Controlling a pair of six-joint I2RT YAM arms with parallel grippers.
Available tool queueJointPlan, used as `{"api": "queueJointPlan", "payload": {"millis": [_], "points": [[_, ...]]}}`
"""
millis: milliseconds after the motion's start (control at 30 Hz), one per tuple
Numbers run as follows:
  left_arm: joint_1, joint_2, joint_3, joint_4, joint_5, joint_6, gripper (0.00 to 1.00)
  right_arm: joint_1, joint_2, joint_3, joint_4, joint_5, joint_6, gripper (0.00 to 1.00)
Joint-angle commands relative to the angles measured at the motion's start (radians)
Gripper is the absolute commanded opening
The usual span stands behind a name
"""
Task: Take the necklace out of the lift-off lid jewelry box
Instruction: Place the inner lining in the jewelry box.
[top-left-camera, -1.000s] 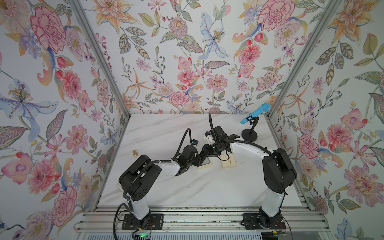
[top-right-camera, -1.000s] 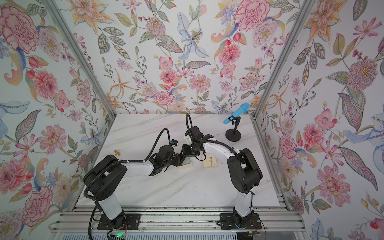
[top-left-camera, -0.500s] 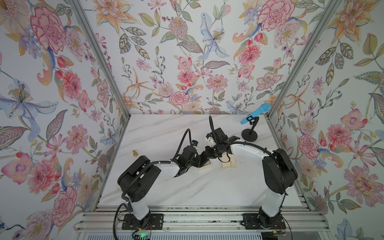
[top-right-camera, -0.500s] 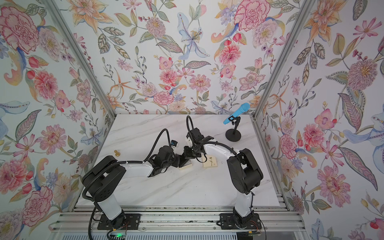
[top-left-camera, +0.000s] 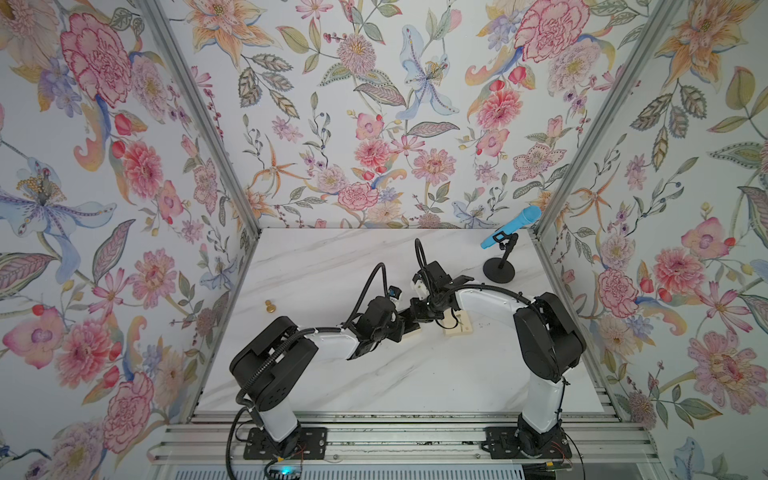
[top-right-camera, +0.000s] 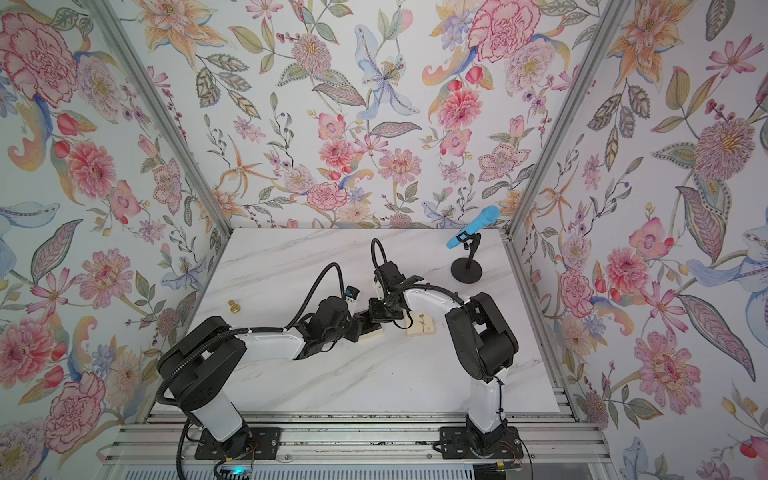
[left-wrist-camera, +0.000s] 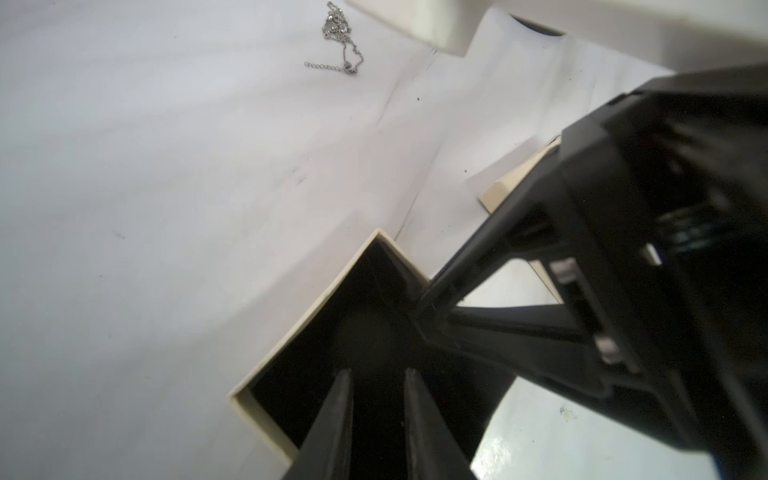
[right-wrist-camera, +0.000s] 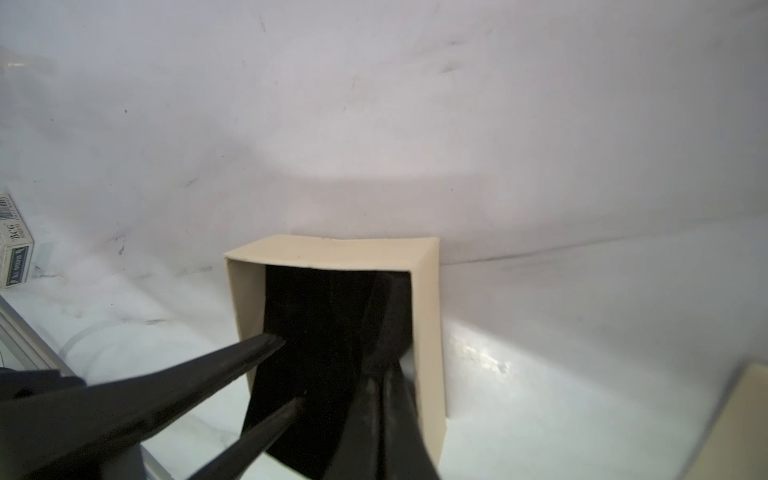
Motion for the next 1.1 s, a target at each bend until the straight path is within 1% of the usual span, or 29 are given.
{"api": "queueJointPlan", "payload": {"millis": [0, 167, 200, 267, 333, 433, 533, 700, 733, 767, 833, 933, 1000, 1067], "points": [[-0.018, 0.036, 0.024, -0.004, 0.016, -0.007, 0.25, 0.008, 0.028, -0.019, -0.01, 0.034, -0.002, 0.0], [-0.03, 0.08, 0.065, -0.041, -0.002, -0.007, 0.24, 0.007, 0.024, -0.017, -0.004, 0.027, -0.002, 0.0], [-0.036, 0.084, 0.067, -0.041, -0.002, -0.009, 0.24, 0.006, 0.024, -0.013, -0.004, 0.025, -0.002, 0.01], [-0.039, 0.101, 0.079, -0.051, -0.006, -0.011, 0.24, 0.0, 0.022, -0.008, -0.003, 0.011, -0.002, 0.06], [-0.039, 0.123, 0.102, -0.094, -0.027, -0.014, 0.23, -0.008, 0.002, -0.011, 0.001, 0.01, 0.002, 0.17], [-0.038, 0.143, 0.109, -0.106, -0.028, -0.022, 0.22, -0.015, -0.039, -0.018, 0.012, -0.006, 0.002, 0.26], [-0.038, 0.154, 0.115, -0.113, -0.034, -0.027, 0.21, -0.021, -0.077, -0.023, 0.012, -0.013, 0.004, 0.28], [-0.038, 0.167, 0.136, -0.13, -0.035, -0.022, 0.2, -0.03, -0.143, -0.042, 0.012, -0.004, 0.011, 0.26], [-0.038, 0.169, 0.14, -0.133, -0.035, -0.022, 0.21, -0.03, -0.155, -0.048, 0.011, -0.002, 0.01, 0.21], [-0.037, 0.171, 0.143, -0.137, -0.038, -0.021, 0.21, -0.03, -0.163, -0.05, 0.011, -0.001, 0.01, 0.18], [-0.037, 0.174, 0.148, -0.139, -0.035, -0.021, 0.2, -0.03, -0.178, -0.059, 0.011, -0.003, 0.009, 0.16], [-0.038, 0.167, 0.148, -0.131, -0.038, -0.027, 0.2, -0.028, -0.174, -0.069, 0.011, -0.011, 0.009, 0.06], [-0.037, 0.154, 0.144, -0.12, -0.038, -0.028, 0.2, -0.025, -0.168, -0.078, 0.011, -0.011, 0.009, 0.03], [-0.037, 0.126, 0.133, -0.104, -0.046, -0.027, 0.23, -0.021, -0.165, -0.087, 0.012, -0.008, 0.011, 0.02]]}}
